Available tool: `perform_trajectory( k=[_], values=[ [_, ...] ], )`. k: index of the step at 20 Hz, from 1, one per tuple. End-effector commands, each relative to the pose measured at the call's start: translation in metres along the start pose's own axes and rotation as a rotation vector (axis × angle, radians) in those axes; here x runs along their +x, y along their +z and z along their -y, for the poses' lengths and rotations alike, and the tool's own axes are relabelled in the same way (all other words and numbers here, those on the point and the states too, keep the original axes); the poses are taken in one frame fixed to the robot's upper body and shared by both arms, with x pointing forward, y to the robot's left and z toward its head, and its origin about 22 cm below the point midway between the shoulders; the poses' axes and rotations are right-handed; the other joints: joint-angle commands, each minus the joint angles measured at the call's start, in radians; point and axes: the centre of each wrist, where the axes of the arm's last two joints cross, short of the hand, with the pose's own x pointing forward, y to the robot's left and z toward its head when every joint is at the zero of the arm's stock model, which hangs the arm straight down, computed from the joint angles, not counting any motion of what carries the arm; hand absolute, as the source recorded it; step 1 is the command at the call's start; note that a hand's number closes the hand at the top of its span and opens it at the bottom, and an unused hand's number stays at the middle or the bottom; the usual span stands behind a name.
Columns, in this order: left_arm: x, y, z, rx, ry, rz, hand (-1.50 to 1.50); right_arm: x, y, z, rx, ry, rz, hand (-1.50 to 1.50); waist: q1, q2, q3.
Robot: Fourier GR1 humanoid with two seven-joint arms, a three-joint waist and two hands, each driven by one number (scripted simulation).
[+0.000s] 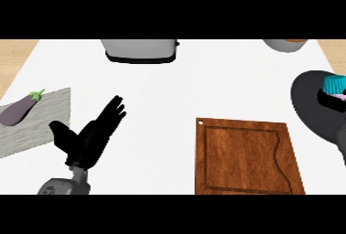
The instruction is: Pick the cupcake from the cutting board and place it in the pan
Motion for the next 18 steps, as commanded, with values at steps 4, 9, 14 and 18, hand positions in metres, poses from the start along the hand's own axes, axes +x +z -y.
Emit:
perform_trajectory(
  k=[4,9,14,18],
  values=[
    [0.009,-0.003,0.005,-0.033,0.007,0.009,0.0,-0.045,-0.033,0.014,-0.047,-0.005,-0.032,1.5,0.01,0.005,0.002],
    [0.021,-0.013,0.012,-0.037,0.002,0.02,0.0,-0.07,-0.039,0.023,0.041,0.079,-0.194,1.5,0.03,0.017,0.003],
    [0.016,-0.009,0.007,-0.042,0.008,0.012,0.0,-0.082,-0.028,0.018,0.229,0.145,-0.217,-1.5,0.047,0.021,0.005],
    [0.006,-0.006,0.008,-0.036,-0.003,0.033,0.0,-0.072,-0.026,0.011,0.211,-0.026,-0.181,-1.5,0.037,0.019,0.008]
  ],
)
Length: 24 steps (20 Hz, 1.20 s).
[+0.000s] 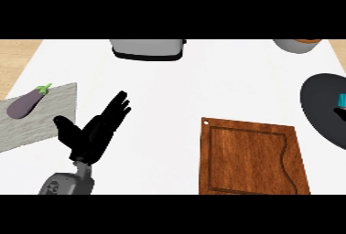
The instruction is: Pick the cupcake from the cutting board and place it in the pan
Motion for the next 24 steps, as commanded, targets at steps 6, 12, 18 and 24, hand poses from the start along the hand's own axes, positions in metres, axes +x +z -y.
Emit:
perform_trajectory(
  k=[6,12,18,24],
  values=[
    [-0.008,0.005,0.009,0.019,0.019,-0.002,0.0,0.008,-0.008,0.007,-0.063,-0.443,0.034,-1.5,-0.027,-0.01,0.003],
    [-0.01,0.01,-0.001,0.033,0.015,-0.016,0.0,-0.04,-0.012,0.036,0.019,-0.643,-0.027,-1.5,-0.035,-0.013,-0.001],
    [-0.009,0.008,0.0,0.055,0.022,-0.033,0.0,-0.097,0.012,0.043,0.169,-0.708,0.021,-1.5,-0.042,-0.015,-0.001],
    [-0.028,0.016,-0.012,0.048,0.023,-0.008,0.0,-0.134,0.009,0.087,0.266,-0.743,0.079,-1.5,-0.051,-0.019,-0.004]
  ],
)
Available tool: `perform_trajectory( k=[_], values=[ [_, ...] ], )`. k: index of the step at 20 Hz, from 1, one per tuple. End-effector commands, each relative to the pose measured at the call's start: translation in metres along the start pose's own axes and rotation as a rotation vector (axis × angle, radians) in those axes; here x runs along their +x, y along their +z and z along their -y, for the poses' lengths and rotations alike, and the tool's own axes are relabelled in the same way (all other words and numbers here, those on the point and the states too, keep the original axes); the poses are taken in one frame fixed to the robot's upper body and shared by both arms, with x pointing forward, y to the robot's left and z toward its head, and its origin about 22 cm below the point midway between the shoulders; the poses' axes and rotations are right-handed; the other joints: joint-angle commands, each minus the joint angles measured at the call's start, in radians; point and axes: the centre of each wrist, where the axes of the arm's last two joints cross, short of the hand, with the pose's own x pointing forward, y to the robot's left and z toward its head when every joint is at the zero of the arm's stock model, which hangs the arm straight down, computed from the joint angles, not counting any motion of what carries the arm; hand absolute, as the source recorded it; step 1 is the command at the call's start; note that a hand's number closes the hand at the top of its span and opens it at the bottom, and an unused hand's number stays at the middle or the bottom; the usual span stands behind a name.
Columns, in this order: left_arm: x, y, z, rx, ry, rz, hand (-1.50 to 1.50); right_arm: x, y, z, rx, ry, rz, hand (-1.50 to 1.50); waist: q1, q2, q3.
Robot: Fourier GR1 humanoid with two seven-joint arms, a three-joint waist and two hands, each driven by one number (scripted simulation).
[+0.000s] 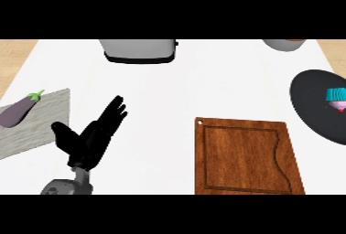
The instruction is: Pick the cupcake from the cutting board and place it in the pan
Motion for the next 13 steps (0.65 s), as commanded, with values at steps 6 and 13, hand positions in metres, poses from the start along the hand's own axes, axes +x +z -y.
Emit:
perform_trajectory(
  k=[6,13],
  values=[
    [-0.001,0.002,-0.008,0.012,0.007,-0.017,0.0,-0.016,0.024,0.039,0.107,-0.045,0.034,-1.5,-0.003,-0.005,-0.002],
    [0.003,0.001,-0.007,0.008,-0.003,-0.003,0.0,-0.02,0.032,0.052,0.143,-0.025,0.029,-1.5,-0.005,-0.007,-0.002]
  ],
)
